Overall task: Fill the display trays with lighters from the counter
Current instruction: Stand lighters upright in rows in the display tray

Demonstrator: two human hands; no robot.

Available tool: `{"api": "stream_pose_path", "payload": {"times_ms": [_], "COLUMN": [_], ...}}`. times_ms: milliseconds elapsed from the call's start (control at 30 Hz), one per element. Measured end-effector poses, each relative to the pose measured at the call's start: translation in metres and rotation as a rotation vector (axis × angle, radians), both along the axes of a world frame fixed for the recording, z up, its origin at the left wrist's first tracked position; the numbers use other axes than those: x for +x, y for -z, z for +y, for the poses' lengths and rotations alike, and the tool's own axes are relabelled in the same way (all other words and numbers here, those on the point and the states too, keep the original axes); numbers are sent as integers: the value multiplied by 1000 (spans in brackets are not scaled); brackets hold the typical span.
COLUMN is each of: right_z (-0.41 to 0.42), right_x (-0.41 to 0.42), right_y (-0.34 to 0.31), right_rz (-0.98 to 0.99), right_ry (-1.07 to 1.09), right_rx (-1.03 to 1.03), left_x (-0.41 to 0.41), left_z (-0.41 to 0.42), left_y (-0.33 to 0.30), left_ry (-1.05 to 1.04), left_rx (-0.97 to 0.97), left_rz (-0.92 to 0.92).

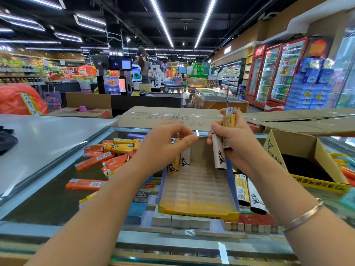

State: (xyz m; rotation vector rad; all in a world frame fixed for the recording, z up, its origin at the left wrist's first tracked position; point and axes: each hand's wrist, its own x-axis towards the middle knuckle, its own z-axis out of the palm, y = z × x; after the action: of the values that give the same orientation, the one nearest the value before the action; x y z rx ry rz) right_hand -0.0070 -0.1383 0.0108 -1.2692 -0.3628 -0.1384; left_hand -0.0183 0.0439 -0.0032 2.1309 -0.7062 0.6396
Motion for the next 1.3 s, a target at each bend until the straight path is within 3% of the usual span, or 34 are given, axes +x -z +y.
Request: {"api": "stream_pose_path", "payload": {"times_ms": [267, 467, 700, 967, 1300], "right_z": [17, 25, 26, -5, -5], "right_x": [-6, -17, -18, 9, 7], "right_y": [10, 7, 4, 1, 5], "right_rz": [-237, -329, -374, -122, 35], "right_ry": [127, 104, 141, 376, 344], "right_rx": [-106, -138, -182, -228, -375], "left_x": [-3, -5, -1, 5, 13], "left_z": [-17, -17, -15, -6, -1], "left_y": [7, 5, 7, 7, 10], "left_ry": [-7, 158, 193, 61, -34], "left_rx": [-19, -213, -195, -109, -5], "left_rz": [86, 242, 190, 8, -65]}}
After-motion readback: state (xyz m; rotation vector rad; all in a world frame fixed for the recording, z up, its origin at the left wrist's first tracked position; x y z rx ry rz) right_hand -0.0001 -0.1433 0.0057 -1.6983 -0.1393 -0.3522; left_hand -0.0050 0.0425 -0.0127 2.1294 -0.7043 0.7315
